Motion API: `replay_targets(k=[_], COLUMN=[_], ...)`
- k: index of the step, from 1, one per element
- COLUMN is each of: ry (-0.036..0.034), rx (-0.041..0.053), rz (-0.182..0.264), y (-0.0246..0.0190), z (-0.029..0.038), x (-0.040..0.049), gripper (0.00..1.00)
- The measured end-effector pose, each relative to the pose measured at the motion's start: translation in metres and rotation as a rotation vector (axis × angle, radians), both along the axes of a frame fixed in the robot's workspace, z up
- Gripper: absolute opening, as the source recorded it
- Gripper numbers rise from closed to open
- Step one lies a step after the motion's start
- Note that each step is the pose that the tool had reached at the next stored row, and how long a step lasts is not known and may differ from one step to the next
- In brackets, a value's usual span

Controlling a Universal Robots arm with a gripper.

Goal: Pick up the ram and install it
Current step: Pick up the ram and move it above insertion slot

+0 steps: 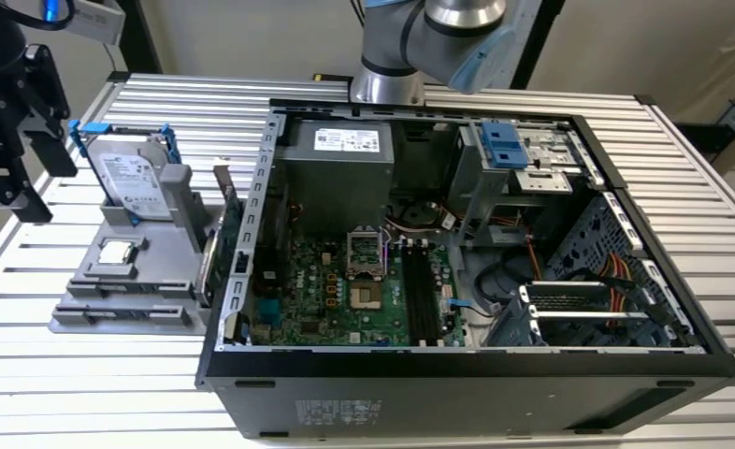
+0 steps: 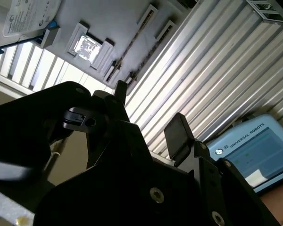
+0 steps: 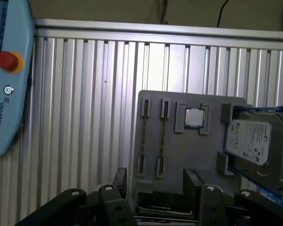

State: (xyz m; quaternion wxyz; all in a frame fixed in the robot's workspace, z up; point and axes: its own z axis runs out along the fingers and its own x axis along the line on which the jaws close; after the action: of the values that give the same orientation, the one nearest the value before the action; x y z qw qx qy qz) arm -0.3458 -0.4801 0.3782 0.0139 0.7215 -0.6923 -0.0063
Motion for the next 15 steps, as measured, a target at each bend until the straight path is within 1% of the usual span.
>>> replay_targets(k=[1,2,4,9,15], ry=[-0.0035,-0.0053,-0.0069,-0.0092,-0.0097], rx=[0.0,-0.0001,-0.0001,-0.0001,-0.0003], rz=[-0.001,-0.004,-0.016,-0.046,-0.051], y=[0.0001,0.0002,0.0003,0.001,0.0036], z=[-0.0003,-0.0007,-0.0013,-0.0031,-0.0049], x=[-0.0001,-0.0001,-0.0002,-0.0007,-0.0011], gripper=[1.0,1.0,1.0,1.0,1.0])
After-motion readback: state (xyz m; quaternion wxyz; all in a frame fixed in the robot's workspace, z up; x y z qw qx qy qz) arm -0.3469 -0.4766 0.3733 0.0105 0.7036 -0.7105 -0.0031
